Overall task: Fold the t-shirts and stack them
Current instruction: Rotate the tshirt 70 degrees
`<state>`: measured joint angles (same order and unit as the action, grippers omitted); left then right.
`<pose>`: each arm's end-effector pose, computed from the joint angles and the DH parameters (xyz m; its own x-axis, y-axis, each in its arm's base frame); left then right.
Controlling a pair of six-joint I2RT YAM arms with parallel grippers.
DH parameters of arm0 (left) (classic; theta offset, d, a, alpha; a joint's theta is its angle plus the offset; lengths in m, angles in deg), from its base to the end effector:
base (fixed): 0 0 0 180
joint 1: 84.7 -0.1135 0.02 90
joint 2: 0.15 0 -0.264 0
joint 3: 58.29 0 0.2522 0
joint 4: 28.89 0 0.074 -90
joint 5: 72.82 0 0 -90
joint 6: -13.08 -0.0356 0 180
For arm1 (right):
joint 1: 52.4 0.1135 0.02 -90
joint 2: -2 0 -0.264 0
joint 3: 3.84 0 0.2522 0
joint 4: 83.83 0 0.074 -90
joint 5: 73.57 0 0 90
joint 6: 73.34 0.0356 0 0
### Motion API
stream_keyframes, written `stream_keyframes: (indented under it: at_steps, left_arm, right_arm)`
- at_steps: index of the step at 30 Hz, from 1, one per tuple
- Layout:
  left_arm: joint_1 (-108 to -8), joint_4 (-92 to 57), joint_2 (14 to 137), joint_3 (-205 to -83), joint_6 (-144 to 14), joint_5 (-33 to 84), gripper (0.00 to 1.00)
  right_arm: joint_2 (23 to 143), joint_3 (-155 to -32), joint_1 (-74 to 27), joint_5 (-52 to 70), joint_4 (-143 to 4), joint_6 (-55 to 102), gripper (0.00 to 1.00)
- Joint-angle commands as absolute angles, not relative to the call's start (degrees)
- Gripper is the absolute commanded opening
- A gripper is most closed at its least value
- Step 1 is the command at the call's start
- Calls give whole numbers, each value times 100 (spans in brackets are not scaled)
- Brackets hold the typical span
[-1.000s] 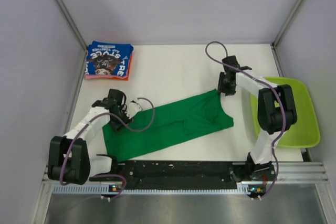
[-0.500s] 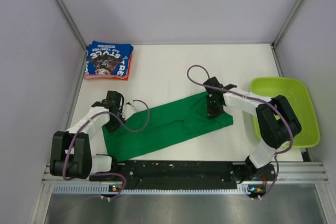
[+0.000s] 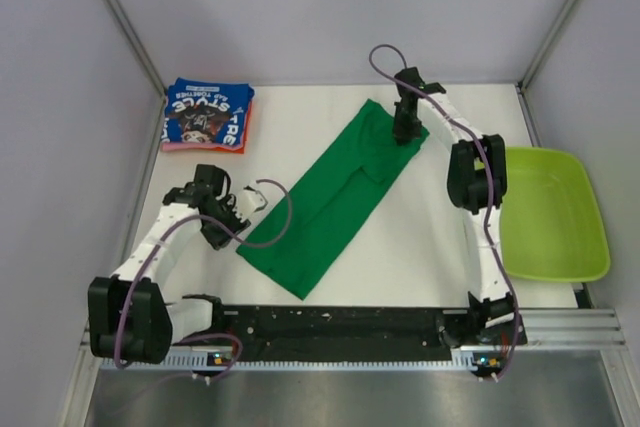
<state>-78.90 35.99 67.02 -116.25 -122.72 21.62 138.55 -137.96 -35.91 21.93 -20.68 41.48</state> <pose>0.1952 -0.0226 0.2112 -0.5797 0.7773 -0.2445 0.7709 0.6203 0.1446 0.4889 0.1412 0.1847 -0.8951 0.1708 -0.4119 0.1445 0.9850 0.0943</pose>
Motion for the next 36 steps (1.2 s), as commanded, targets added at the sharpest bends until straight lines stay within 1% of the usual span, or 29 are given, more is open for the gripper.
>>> stream_keyframes:
  at_steps: [1, 3, 6, 8, 10, 12, 14, 17, 18, 21, 22, 23, 25, 26, 28, 31, 32, 34, 36]
  left_arm:
    - [-7890, 3297, 7137, -11819, -12210, 2368, 44]
    - [-7856, 3041, 7471, -11880, -12078, 2447, 44]
    - [-7558, 2795, 7937, -11924, -11981, 2728, 44]
    - [-7198, 2532, 8157, -11794, -11972, 2597, 44]
    - [-6750, 2216, 8281, -11548, -12033, 2221, 45]
    - [-6293, 2056, 8395, -11293, -12077, 1965, 45]
    - [-5827, 2213, 8483, -11099, -12139, 2129, 45]
    - [-5089, 2582, 8405, -10932, -12209, 2787, 45]
    - [-4800, 2757, 8352, -10957, -12209, 3042, 46]
    - [-4244, 2864, 8089, -11089, -12060, 3106, 47]
    - [-4139, 3126, 8010, -11237, -12164, 3463, 47]
    - [-4024, 3441, 7913, -11439, -12339, 3919, 47]
    - [-3779, 3725, 7624, -11712, -12368, 4773, 50]
    - [-3664, 3804, 7440, -11809, -12411, 4968, 51]
    - [-3505, 3884, 7079, -11959, -12447, 4996, 53]
    - [-3496, 3980, 6604, -12118, -12578, 4716, 56]
    - [-3505, 3989, 6455, -12109, -12665, 4567, 57]
    - [-3505, 3789, 6112, -11996, -12780, 4233, 59]
    - [-3505, 3499, 5822, -11759, -12912, 3925, 62]
  right_arm:
    - [13174, -13664, -3640, 2284, -1635, 3995, 7]
    - [12735, -12987, -3640, 2311, -1864, 4003, 8]
    - [12461, -12256, -3649, 2241, -1996, 4065, 9]
    - [12451, -11957, -3640, 2092, -2014, 4179, 9]
    - [12548, -11780, -3657, 2003, -2067, 4240, 9]
    - [12784, -11814, -3684, 1916, -2111, 4267, 10]
    - [13127, -12103, -3763, 1662, -2137, 4259, 11]
    - [13803, -13007, -3947, 1231, -2111, 4311, 11]
    - [14005, -13402, -4026, 1212, -2102, 4407, 12]
    - [14402, -14483, -4202, 1072, -2120, 4583, 16]
    - [14455, -14843, -4220, 1045, -2128, 4584, 20]
    - [14456, -15073, -4229, 1028, -2146, 4558, 25]
    - [14316, -15260, -4229, 914, -2172, 4365, 38]
    - [14080, -15208, -4238, 844, -2172, 4181, 43]
    - [13519, -14753, -4211, 852, -2172, 3821, 49]
    - [12351, -13560, -4089, 913, -2260, 3241, 52]
    - [11937, -13085, -4010, 818, -2487, 3047, 53]
    - [10901, -11760, -3747, 580, -3109, 2626, 54]
    - [9689, -10425, -3264, 300, -3988, 2230, 55]
